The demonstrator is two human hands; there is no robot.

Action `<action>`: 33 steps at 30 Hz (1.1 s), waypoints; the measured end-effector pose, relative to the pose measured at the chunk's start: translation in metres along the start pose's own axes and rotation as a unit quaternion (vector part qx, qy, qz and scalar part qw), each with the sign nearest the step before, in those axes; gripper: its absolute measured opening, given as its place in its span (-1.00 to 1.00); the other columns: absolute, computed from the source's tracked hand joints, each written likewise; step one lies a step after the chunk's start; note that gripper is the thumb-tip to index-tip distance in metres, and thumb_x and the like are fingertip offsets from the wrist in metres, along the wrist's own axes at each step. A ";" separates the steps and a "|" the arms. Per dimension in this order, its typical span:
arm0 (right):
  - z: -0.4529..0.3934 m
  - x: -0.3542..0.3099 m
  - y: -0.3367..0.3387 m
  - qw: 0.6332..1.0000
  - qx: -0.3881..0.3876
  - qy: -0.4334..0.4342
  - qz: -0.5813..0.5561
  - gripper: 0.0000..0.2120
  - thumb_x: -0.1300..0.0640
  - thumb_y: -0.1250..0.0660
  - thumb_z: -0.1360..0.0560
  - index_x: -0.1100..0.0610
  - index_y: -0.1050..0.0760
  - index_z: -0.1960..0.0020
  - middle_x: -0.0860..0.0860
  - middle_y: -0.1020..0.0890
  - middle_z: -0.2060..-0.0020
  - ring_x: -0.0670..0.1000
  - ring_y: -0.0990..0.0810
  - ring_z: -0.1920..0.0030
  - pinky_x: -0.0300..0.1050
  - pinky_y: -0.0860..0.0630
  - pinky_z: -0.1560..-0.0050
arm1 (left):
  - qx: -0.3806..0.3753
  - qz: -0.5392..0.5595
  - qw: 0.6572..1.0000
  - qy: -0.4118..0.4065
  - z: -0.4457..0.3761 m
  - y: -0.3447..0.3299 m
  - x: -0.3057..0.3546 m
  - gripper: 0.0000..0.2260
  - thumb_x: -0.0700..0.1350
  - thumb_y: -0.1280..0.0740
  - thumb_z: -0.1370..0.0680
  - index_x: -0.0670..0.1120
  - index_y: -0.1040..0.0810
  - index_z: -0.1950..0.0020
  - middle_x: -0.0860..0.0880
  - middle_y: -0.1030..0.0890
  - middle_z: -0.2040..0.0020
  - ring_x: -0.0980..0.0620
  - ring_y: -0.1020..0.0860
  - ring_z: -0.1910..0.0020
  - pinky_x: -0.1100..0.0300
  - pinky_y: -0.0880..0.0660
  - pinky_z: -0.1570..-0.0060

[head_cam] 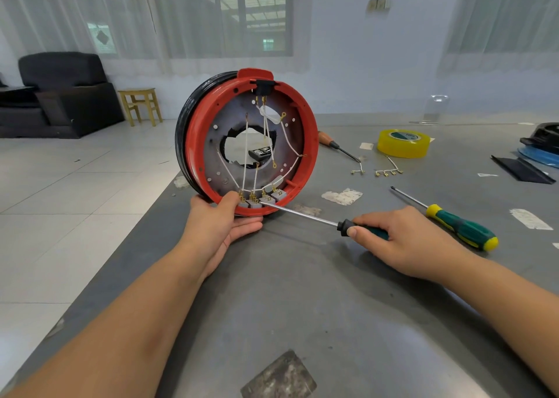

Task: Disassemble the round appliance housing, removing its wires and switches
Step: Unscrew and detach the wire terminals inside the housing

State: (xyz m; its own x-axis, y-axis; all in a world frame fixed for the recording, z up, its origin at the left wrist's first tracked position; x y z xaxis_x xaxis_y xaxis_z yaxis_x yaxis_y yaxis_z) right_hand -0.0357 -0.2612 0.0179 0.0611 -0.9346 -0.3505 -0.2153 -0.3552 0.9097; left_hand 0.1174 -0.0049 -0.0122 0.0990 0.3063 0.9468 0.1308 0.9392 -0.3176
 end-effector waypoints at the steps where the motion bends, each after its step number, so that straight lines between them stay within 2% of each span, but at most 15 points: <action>1: 0.000 0.000 -0.001 1.000 0.001 0.000 -0.001 -0.66 -0.25 -0.15 -0.60 -0.18 -0.63 -0.16 -0.11 -0.66 0.24 -0.07 -0.60 0.22 0.03 -0.57 0.13 | 0.002 0.002 1.000 0.000 0.000 0.000 0.000 -0.66 -0.27 -0.28 -0.65 -0.25 -0.36 -0.41 -0.42 -0.65 -0.13 -0.33 -0.75 0.10 -0.04 -0.71 0.22; 5: 0.001 -0.002 -0.005 1.000 0.006 0.002 0.007 -0.64 -0.27 -0.13 -0.60 -0.17 -0.62 -0.17 -0.09 -0.66 0.23 -0.07 -0.59 0.24 0.03 -0.57 0.16 | 0.005 0.015 1.000 0.002 -0.001 0.001 0.000 -0.68 -0.27 -0.28 -0.64 -0.28 -0.38 -0.40 -0.41 -0.67 -0.10 -0.34 -0.74 0.10 -0.04 -0.71 0.21; 12: 0.000 -0.006 -0.012 1.000 0.013 -0.002 0.004 -0.58 -0.34 -0.04 -0.55 -0.20 -0.57 -0.14 -0.07 -0.64 0.29 -0.07 -0.57 0.29 0.05 -0.55 0.24 | 0.002 0.054 0.998 0.013 0.000 0.002 0.001 -0.78 -0.28 -0.25 -0.63 -0.35 -0.53 -0.23 -0.37 -0.72 0.02 -0.32 -0.75 0.08 0.04 -0.70 0.23; 23: 0.001 -0.008 -0.015 1.000 0.027 0.005 -0.011 -0.57 -0.36 -0.02 -0.54 -0.17 -0.56 -0.07 -0.10 -0.60 0.34 -0.07 -0.55 0.32 0.10 -0.54 0.30 | -0.007 0.078 0.997 0.027 0.000 0.004 0.000 -0.75 -0.23 -0.25 -0.65 -0.42 -0.55 -0.19 -0.37 -0.72 -0.01 -0.30 -0.75 0.05 0.04 -0.71 0.19; 27: 0.000 -0.011 -0.018 1.000 0.021 0.001 -0.007 -0.57 -0.36 -0.02 -0.54 -0.19 -0.56 -0.07 -0.11 -0.58 0.35 -0.10 -0.55 0.29 0.00 -0.48 0.34 | -0.010 0.087 0.996 0.036 0.000 0.004 0.000 -0.73 -0.20 -0.25 -0.68 -0.40 -0.55 -0.21 -0.34 -0.73 -0.02 -0.29 -0.75 0.03 0.04 -0.71 0.18; 33: -0.001 -0.009 -0.017 1.000 0.018 -0.005 -0.009 -0.64 -0.32 -0.08 -0.57 -0.18 -0.56 -0.07 -0.11 -0.59 0.34 -0.09 -0.54 0.32 0.01 -0.50 0.30 | -0.011 0.076 0.997 0.029 -0.001 0.004 -0.001 -0.75 -0.24 -0.25 -0.65 -0.40 -0.56 -0.21 -0.34 -0.73 -0.01 -0.30 -0.75 0.03 0.04 -0.71 0.17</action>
State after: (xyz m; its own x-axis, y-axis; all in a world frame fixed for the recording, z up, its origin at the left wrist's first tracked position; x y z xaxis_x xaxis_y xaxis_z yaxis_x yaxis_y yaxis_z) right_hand -0.0315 -0.2470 0.0055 0.0552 -0.9281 -0.3682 -0.2499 -0.3699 0.8948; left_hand 0.1188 -0.0012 -0.0143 0.1758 0.4339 0.8837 0.1320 0.8791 -0.4579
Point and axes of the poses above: each hand's wrist, its own z-axis away from the middle knuckle, its own y-axis out of the back of the hand, x = y × z, the point moved 3 cm from there along -z, towards the middle knuckle
